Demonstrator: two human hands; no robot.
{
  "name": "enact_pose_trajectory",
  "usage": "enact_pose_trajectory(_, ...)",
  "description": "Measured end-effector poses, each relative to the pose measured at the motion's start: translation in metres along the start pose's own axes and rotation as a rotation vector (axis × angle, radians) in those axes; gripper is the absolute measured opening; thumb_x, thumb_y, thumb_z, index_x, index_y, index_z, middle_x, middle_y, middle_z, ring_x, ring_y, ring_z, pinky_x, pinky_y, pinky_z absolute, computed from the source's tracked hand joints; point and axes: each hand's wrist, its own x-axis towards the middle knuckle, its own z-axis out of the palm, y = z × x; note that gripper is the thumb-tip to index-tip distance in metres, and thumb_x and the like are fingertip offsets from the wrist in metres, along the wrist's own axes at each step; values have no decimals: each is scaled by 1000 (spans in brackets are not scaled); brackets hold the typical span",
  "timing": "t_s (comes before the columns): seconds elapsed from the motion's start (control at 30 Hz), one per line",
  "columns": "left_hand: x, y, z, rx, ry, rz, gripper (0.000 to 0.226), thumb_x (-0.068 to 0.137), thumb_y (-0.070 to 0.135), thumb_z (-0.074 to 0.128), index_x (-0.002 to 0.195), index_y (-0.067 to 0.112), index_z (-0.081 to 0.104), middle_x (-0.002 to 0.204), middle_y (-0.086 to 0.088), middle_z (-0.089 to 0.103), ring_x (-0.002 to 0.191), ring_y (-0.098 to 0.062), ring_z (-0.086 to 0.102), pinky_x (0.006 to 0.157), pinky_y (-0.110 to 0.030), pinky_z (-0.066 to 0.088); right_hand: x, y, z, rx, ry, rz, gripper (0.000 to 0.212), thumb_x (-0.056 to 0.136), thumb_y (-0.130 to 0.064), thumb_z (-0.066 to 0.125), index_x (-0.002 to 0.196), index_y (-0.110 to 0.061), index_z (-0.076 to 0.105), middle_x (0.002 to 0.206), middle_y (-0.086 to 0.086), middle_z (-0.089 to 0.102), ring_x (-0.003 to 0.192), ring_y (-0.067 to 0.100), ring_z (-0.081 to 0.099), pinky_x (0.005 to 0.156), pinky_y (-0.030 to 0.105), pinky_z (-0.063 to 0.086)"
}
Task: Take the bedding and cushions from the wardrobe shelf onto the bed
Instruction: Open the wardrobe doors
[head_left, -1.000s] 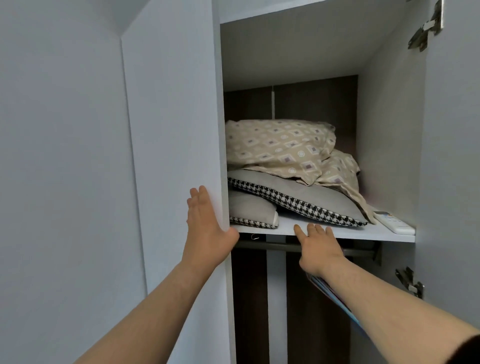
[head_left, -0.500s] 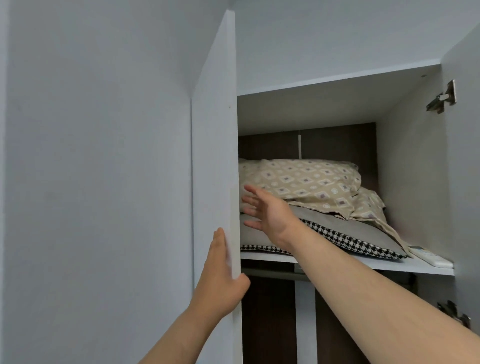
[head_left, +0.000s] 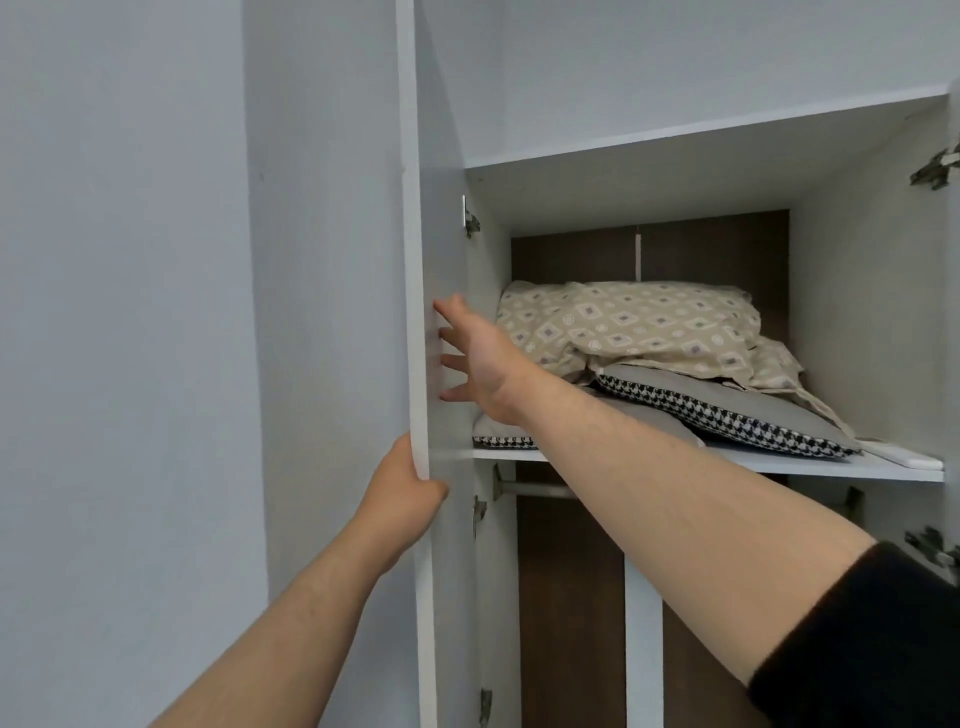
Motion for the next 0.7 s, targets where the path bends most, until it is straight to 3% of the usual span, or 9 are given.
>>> enact_pose_trajectory(0.13,-7,-8,-22,-40,30,-29,45,75,-3,51,104,32,58,94,4,71,85,-14,68,75,-33,57,6,-3,26,18,14,19,57,94,-61,30,141,-31,40,152,-1,33,115,20,41,88,48,40)
enact_pose_trajectory(0.27,-9,-15,-34,-77,45,-67,44,74,0,54,110,24,55,100,0,70,88,-16,68,80,-40,56,14,0,41,18,24,34,60,94,-62,29,144,-30,38,154,-1,30,134,25,34,97,53,36)
enact_pose_trajectory(0.33,-11,-15,-39,-83,60,-70,40,74,1,56,106,24,54,99,-1,69,87,-16,68,80,-40,56,17,2,46,16,23,28,60,94,-62,28,144,-30,38,153,-2,31,130,22,36,96,52,36)
enact_pose_trajectory(0.4,-12,-15,-40,-97,68,-54,37,75,1,56,102,26,55,94,0,70,82,-13,68,74,-35,57,18,1,49,14,22,21,59,94,-62,28,143,-29,39,152,-2,33,122,19,39,93,50,38)
enact_pose_trajectory(0.47,-13,-14,-38,-107,90,-37,34,75,1,55,99,26,57,89,2,71,78,-12,69,66,-28,57,20,2,48,6,14,11,59,95,-62,28,143,-29,39,152,-1,33,127,22,38,92,49,39)
enact_pose_trajectory(0.57,-15,-12,-27,-108,158,-10,33,75,6,55,104,23,54,98,-1,67,86,-15,66,65,-23,53,21,4,39,-10,-1,7,61,94,-62,28,144,-29,37,154,1,30,134,27,34,91,49,41)
enact_pose_trajectory(0.63,-15,-9,-19,-52,218,13,46,74,13,56,119,20,48,116,-3,60,103,-18,60,78,-27,52,21,7,29,-25,9,3,61,94,-63,28,146,-31,35,156,3,26,137,30,30,93,49,41)
enact_pose_trajectory(0.7,-13,-10,-13,45,287,7,69,77,17,58,141,11,32,139,-8,44,126,-25,44,101,-41,42,19,9,15,-37,33,-1,61,94,-63,28,146,-32,35,156,4,26,138,31,29,97,50,40)
